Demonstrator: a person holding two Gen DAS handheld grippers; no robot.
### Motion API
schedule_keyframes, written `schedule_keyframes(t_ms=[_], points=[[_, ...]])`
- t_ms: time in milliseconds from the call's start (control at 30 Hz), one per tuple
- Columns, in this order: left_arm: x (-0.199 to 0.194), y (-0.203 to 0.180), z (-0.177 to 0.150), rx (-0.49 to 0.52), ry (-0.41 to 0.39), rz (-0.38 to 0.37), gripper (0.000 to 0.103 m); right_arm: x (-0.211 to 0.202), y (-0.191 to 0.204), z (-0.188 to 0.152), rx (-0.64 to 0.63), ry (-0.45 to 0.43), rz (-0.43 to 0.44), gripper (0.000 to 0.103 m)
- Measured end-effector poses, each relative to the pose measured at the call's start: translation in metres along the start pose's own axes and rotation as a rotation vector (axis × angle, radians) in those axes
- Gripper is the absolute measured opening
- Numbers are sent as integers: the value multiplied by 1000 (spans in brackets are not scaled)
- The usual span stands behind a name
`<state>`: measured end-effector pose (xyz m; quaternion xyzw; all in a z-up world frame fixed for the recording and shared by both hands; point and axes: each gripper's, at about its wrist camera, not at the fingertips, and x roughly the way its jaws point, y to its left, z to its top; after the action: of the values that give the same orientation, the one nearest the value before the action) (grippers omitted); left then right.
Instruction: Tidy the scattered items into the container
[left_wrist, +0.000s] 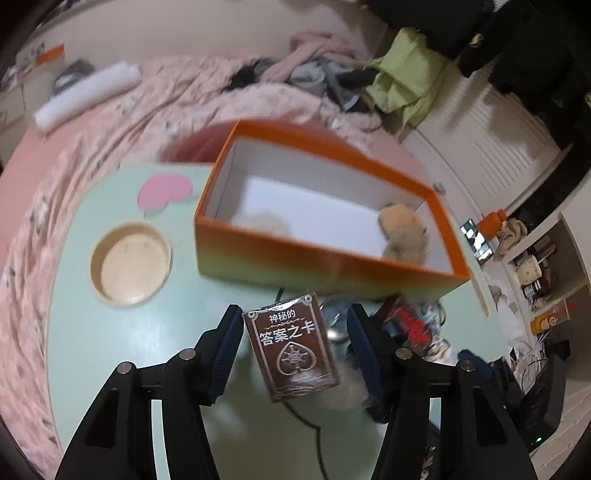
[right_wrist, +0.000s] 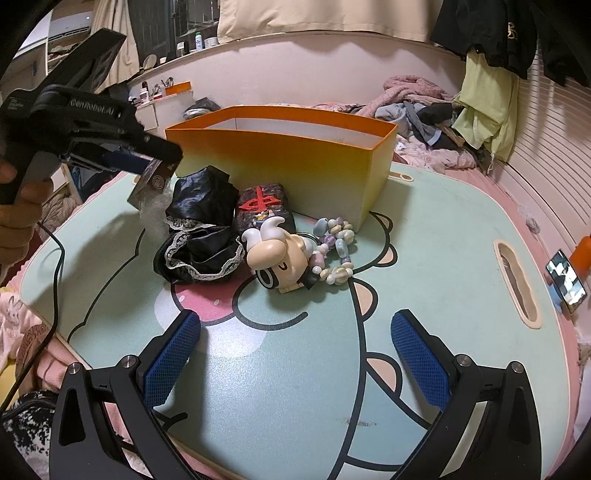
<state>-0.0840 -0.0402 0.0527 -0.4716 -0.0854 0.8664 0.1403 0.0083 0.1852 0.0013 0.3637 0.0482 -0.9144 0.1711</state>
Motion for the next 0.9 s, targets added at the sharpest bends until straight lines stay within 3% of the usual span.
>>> schedule_keyframes(t_ms=[67, 133, 200, 367, 467, 600, 733, 900], points=[[-12, -8, 9, 31, -60, 2, 69, 0, 0, 0, 0, 0, 0, 103], [-23, -14, 23, 54, -123, 4, 92, 0, 1, 1, 0, 0, 0, 103], [-24, -14, 38, 73, -160, 24, 98, 0, 0, 0, 0, 0, 1, 103], [16, -7, 64, 134, -58, 170, 98, 0, 0, 0, 0, 0, 1, 103], [33, -1, 58, 136, 36, 185, 98, 0, 0, 0, -1, 0, 1, 103], [28, 8, 42, 62, 65, 120, 98, 1, 0, 0, -1, -1, 1, 103], [30, 2, 32, 93, 70, 180, 97, 1, 0, 0, -5, 0, 5, 103], [20, 4, 33, 70, -8, 169, 97, 1, -1, 0, -6, 0, 6, 103]])
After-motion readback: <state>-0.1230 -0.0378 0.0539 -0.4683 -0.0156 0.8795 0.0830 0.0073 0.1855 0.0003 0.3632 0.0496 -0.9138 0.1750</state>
